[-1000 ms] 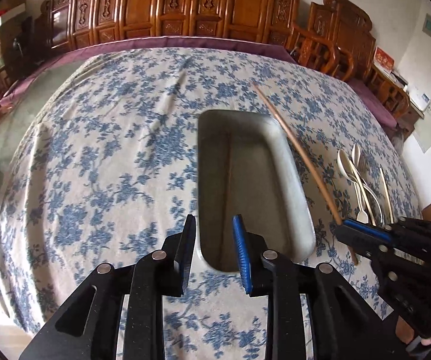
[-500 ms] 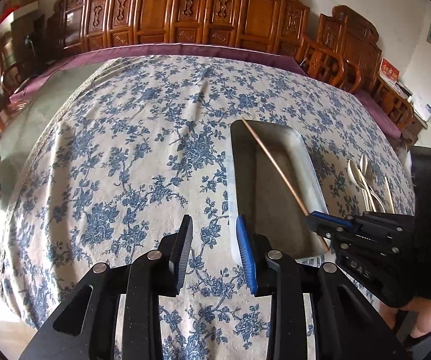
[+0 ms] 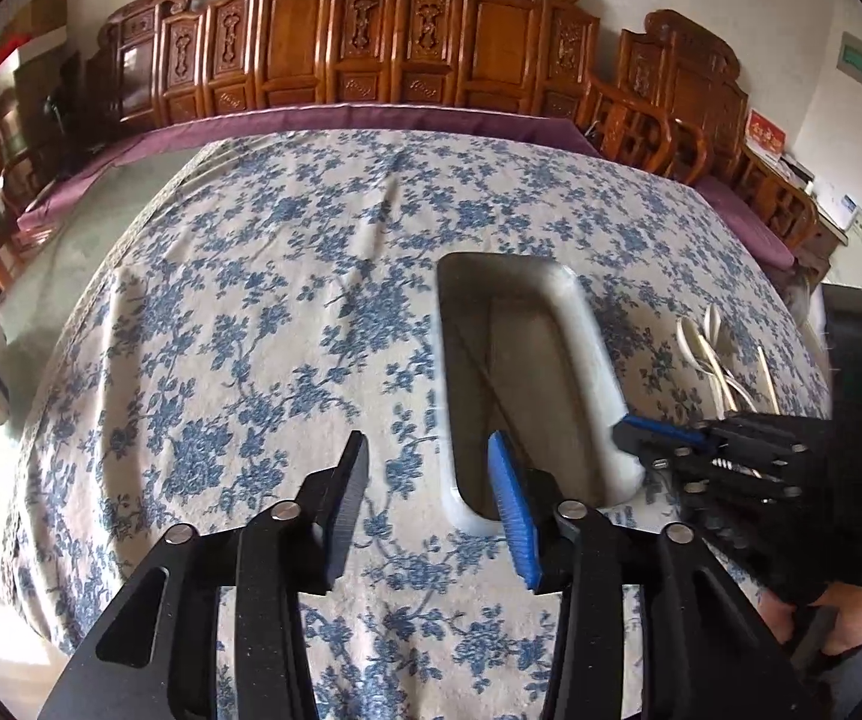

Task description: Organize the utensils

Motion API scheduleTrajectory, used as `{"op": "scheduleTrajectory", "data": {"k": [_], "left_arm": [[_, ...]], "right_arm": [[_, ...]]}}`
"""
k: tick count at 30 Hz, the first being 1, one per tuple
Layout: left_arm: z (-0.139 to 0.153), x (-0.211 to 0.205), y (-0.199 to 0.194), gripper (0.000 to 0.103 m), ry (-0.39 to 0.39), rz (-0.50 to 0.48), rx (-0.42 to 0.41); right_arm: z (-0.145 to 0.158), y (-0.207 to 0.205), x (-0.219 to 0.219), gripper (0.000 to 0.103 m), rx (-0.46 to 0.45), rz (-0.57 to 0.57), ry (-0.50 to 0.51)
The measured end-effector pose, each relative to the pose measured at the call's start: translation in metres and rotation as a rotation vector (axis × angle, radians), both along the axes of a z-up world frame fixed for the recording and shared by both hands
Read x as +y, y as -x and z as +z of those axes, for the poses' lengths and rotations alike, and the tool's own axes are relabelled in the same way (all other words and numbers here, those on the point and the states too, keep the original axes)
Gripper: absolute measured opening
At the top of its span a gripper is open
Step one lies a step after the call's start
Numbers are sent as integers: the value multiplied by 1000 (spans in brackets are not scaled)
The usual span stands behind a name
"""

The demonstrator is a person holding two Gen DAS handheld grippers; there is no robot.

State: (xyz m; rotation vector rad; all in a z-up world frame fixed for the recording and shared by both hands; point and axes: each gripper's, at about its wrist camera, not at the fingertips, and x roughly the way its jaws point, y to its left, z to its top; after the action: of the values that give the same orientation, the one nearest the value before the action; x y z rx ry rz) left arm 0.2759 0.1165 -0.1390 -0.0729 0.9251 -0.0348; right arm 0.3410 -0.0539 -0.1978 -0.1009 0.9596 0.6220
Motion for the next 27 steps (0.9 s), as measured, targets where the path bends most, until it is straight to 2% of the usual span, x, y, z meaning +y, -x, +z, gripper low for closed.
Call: {"op": "scheduleTrajectory", "data": {"k": [2, 4, 7, 8, 10, 15, 22, 25, 27], "left_arm": [[3, -10, 1, 50, -2, -17, -11], [5, -21, 1, 56, -2, -34, -18], [7, -43, 0, 61, 5, -72, -26], [8, -52, -1, 68, 8, -89, -29], [9, -71, -3, 72, 13, -122, -41], [1, -111, -8, 72, 33, -182, -34], [-20, -157, -15, 72, 44, -232, -4], [-29, -169, -18, 72, 51, -246, 12], [-38, -181, -21, 72, 43, -262, 24]], "right_arm": [[10, 5, -25, 7, -39, -14, -5], [18, 9, -54, 18, -74, -43, -1], [25, 10, -101, 28, -111, -112, 10], [25, 10, -114, 29, -117, -132, 11], [26, 8, -151, 30, -124, -198, 2], [14, -1, -208, 31, -131, -303, 2], [-14, -8, -241, 31, -111, -355, -30], [-23, -11, -242, 31, -89, -350, -50], [-28, -9, -237, 31, -97, -332, -27]]}}
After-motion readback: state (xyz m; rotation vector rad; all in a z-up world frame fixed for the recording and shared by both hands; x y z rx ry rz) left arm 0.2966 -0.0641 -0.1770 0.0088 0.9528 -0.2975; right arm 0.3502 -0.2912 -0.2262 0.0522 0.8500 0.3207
